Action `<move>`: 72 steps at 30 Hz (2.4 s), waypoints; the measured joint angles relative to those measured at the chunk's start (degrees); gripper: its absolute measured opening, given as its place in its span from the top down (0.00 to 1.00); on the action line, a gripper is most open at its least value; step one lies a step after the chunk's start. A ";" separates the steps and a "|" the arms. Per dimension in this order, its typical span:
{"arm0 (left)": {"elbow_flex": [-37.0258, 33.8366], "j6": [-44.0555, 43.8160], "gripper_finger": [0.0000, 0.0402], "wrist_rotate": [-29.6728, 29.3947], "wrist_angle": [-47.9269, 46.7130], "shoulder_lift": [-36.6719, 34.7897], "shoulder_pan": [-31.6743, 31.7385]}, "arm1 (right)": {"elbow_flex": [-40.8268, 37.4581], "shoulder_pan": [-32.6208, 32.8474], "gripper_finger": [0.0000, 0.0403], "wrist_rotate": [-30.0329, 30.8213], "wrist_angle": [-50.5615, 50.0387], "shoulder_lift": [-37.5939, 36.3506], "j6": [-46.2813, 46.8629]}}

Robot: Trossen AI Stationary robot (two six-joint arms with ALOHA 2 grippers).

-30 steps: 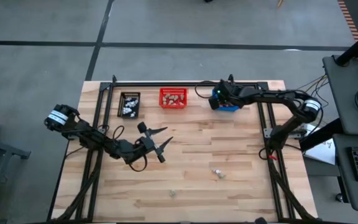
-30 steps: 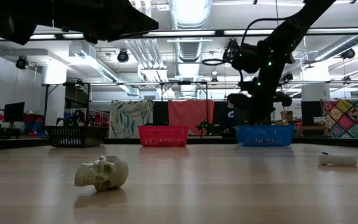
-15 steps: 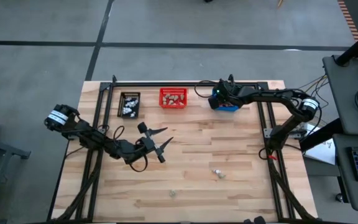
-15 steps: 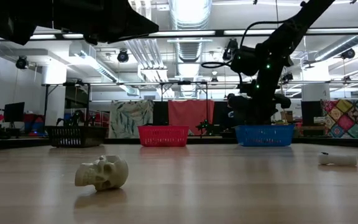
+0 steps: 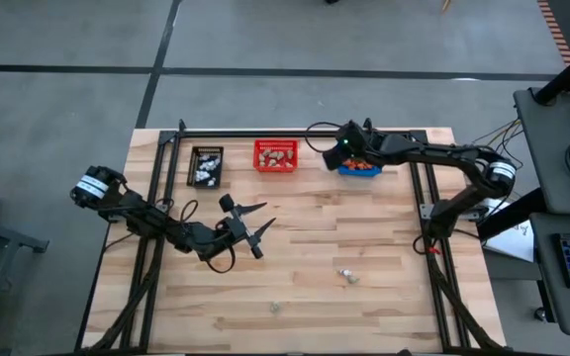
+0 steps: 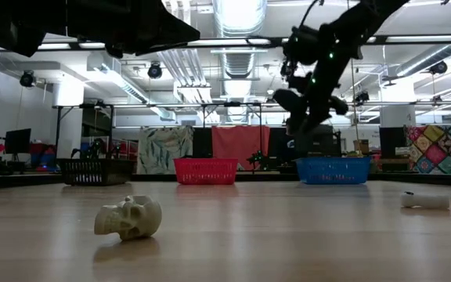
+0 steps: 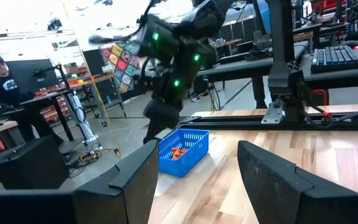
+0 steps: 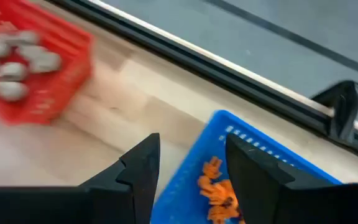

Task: Sort Halloween decoration
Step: Put the white skull toy into the red bin

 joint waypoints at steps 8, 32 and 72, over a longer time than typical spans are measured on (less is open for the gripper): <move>-0.02 -0.98 0.50 -0.37 0.02 0.00 0.00 | 5.38 7.14 0.60 -4.16 -5.30 -1.40 -0.43; 1.18 -2.34 0.63 8.13 -19.10 -11.77 6.34 | 9.51 31.66 0.63 -26.88 -18.50 -1.25 7.17; 18.60 -25.25 0.79 25.05 -100.41 -11.35 13.66 | 9.31 59.71 0.54 -24.78 -30.75 15.83 7.06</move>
